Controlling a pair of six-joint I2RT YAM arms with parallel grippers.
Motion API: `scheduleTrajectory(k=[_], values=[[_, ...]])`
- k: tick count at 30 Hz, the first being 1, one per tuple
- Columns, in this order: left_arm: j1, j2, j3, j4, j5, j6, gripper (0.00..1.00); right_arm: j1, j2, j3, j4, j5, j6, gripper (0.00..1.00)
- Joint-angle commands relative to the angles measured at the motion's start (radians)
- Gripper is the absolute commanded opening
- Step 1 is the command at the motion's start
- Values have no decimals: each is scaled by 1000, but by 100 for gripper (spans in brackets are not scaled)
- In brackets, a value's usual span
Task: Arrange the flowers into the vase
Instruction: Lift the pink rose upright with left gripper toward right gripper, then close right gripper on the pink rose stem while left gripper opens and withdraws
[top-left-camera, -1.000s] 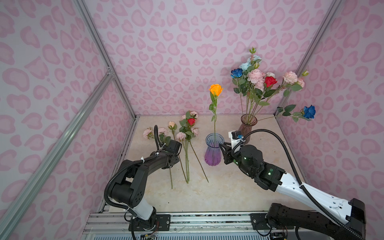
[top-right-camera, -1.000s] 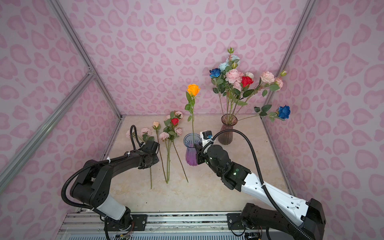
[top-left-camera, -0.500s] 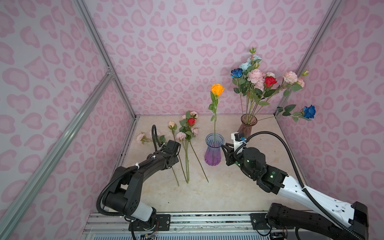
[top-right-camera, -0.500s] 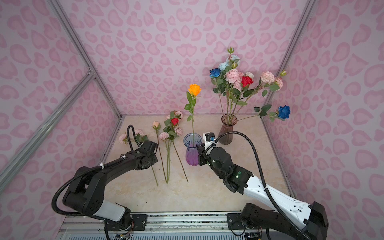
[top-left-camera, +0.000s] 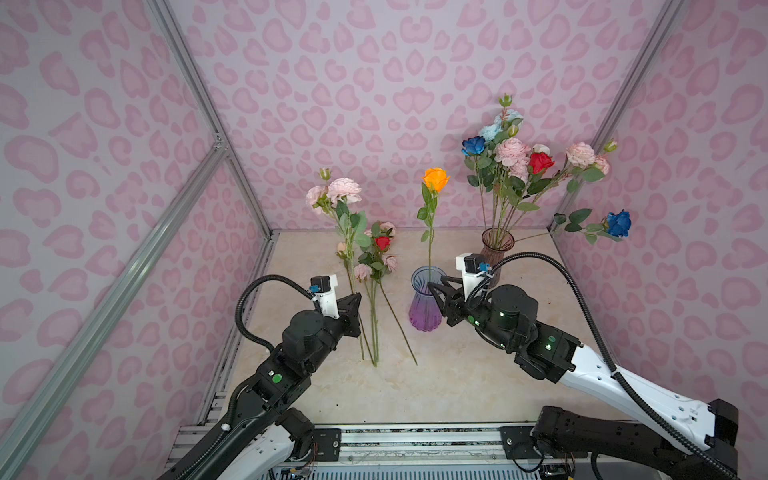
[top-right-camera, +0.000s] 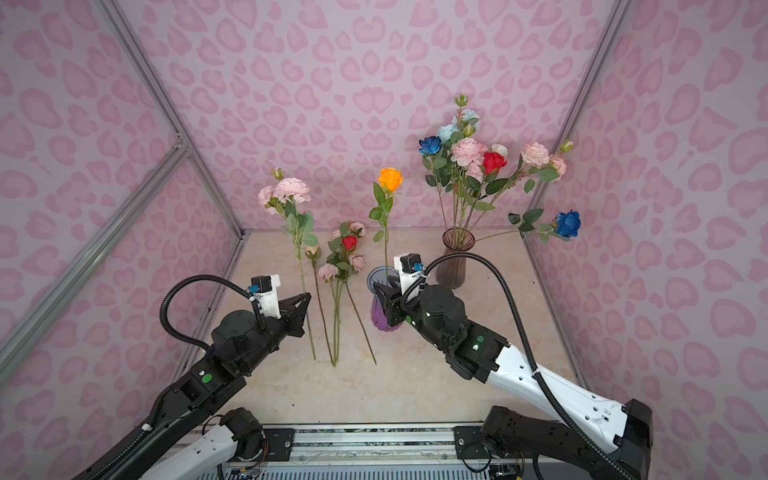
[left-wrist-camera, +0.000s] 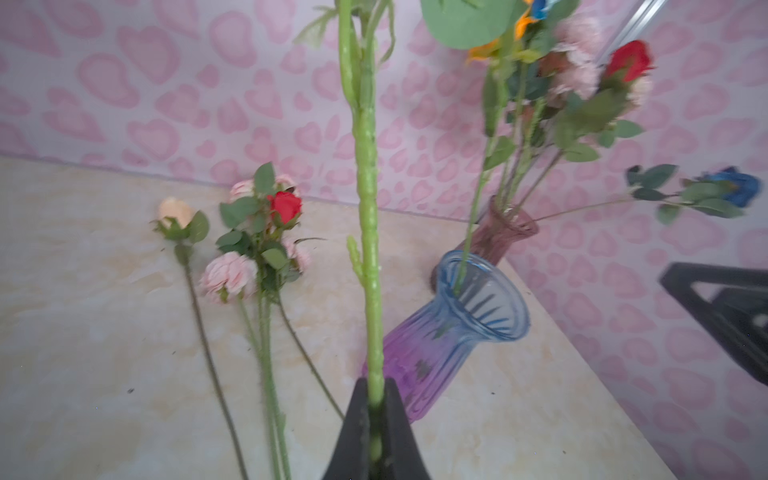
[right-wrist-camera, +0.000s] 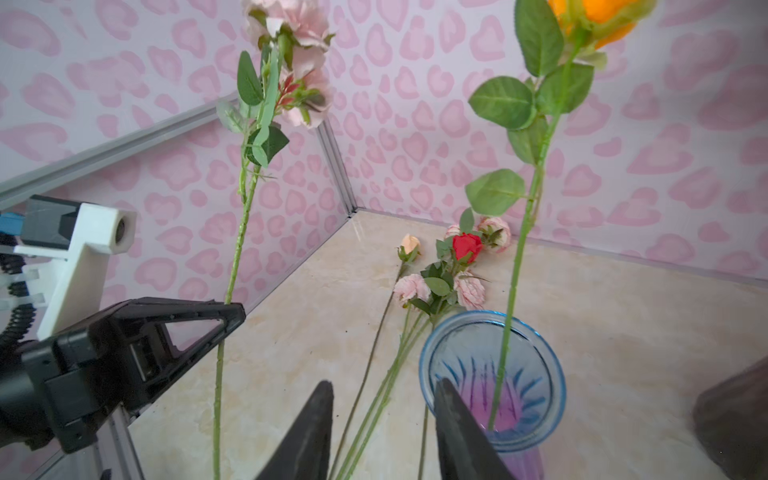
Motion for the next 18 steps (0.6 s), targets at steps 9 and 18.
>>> scheduleTrajectory(k=[9, 18], values=[[-127, 53, 42, 197, 145, 159, 3, 18, 129, 103, 162, -281, 140, 49], [-181, 83, 64, 188, 118, 180, 3, 35, 194, 144, 201, -292, 178, 45]])
